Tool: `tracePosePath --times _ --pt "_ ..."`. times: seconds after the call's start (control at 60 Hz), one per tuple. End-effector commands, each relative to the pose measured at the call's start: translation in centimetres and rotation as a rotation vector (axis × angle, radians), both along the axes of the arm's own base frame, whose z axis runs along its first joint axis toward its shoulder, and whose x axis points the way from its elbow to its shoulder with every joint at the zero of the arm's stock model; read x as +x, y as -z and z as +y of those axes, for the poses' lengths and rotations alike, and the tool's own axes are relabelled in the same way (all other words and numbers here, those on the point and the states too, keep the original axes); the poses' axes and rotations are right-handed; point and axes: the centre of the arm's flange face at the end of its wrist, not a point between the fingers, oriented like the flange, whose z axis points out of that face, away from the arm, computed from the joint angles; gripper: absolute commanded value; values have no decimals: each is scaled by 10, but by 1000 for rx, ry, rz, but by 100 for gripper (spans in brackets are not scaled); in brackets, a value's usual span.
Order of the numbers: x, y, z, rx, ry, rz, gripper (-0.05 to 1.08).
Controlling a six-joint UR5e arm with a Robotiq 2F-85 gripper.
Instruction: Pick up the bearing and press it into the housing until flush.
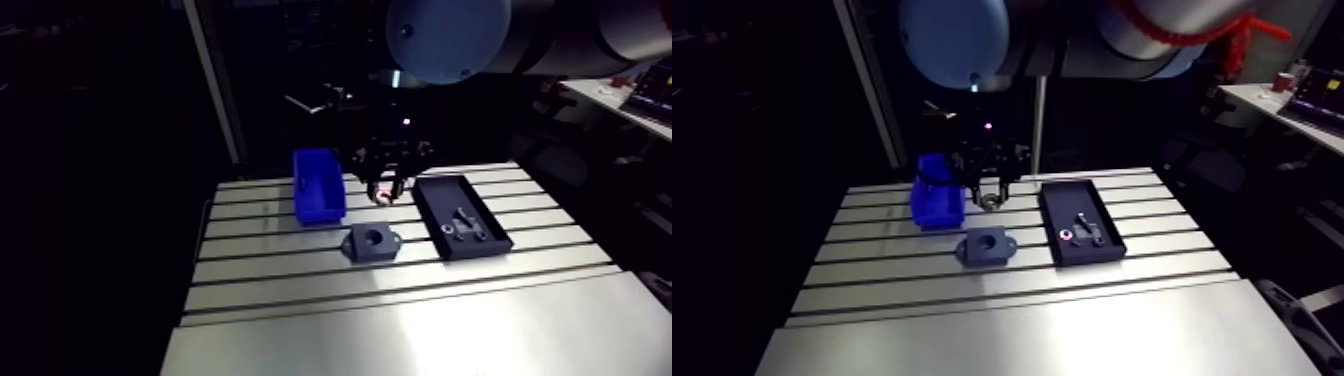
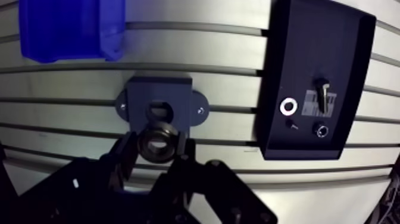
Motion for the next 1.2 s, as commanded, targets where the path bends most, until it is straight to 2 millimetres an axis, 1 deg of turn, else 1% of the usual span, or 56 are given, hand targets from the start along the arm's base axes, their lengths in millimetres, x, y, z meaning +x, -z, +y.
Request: tracePosePath --times 0.017,0.117,0.45,0.633,0.783,1.033,1.2 --pt "-3 17 -14 3 -26 -1 90" --pt "-5 24 -19 1 -35 -9 90" --pt "-7 43 -19 0 -37 -15 91" --pt "-6 44 -19 1 -42 -14 91" --pt "-3 52 -18 3 -42 -20 91" --pt "-1 59 -18 -1 -53 -30 90" --pt "-2 59 -18 3 -56 -16 90"
